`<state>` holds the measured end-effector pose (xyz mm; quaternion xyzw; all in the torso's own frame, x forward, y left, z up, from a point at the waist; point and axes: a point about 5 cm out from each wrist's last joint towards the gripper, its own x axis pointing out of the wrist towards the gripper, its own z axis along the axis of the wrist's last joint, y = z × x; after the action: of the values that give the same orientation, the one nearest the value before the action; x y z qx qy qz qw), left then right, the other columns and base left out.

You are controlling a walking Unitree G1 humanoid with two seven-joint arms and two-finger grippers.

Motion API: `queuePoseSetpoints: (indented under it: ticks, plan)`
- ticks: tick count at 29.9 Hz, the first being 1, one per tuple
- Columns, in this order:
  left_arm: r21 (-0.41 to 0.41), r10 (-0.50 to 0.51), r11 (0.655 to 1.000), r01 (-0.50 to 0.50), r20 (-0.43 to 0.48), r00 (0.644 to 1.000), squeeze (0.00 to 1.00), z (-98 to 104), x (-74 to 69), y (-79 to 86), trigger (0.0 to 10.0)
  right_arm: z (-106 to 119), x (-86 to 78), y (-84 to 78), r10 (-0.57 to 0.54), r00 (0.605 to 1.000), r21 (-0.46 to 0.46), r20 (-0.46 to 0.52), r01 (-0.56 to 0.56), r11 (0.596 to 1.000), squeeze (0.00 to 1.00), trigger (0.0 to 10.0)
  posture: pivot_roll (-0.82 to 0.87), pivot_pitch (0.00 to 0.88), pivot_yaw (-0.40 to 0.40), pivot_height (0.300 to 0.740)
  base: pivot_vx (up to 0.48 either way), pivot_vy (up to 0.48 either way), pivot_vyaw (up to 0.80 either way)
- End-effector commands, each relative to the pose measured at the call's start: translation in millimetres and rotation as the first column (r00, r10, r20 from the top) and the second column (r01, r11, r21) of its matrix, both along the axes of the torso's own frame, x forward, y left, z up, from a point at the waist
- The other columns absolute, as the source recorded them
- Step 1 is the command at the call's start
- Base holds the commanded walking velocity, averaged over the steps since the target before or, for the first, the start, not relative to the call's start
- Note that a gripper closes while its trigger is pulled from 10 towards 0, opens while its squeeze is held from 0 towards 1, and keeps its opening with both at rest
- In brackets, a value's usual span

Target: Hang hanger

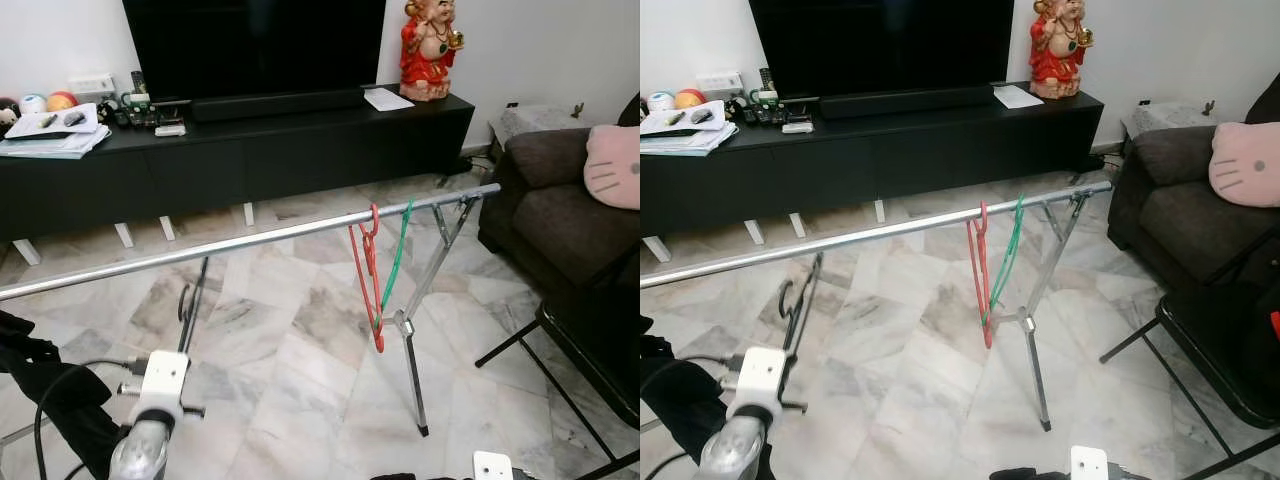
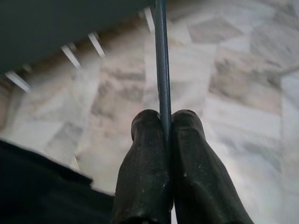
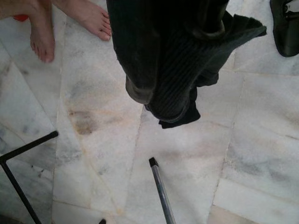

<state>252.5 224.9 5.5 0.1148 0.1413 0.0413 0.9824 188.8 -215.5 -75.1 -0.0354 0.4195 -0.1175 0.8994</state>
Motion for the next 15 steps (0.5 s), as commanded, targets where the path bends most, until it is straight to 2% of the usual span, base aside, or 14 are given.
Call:
queuePoseSetpoints:
  ticks: [1,4,15]
  plan:
    - [-0.018,-0.015,1.0,0.015,-0.009,1.0,0.0,-2.5,-6.3,0.7,10.0,2.3,3.6,-1.5,-0.002,1.0,-0.001,0.013,0.002,1.0,0.0,10.0,0.04,0.0,0.009,0.74,0.0,0.0,0.0]
    - [-0.022,-0.042,0.999,0.042,-0.022,0.999,0.0,-4.2,-10.4,1.8,10.0,4.8,7.5,-3.7,-0.009,1.0,-0.001,0.028,0.009,1.0,0.0,10.0,0.05,0.0,0.006,0.74,0.0,0.0,0.0]
    - [-0.068,-0.03,0.997,0.027,-0.04,0.999,0.0,-4.5,-16.2,6.9,10.0,8.9,13.8,-5.8,-0.027,0.998,0.003,0.055,0.027,1.0,0.0,10.0,0.06,0.0,0.002,0.74,0.0,0.0,0.0]
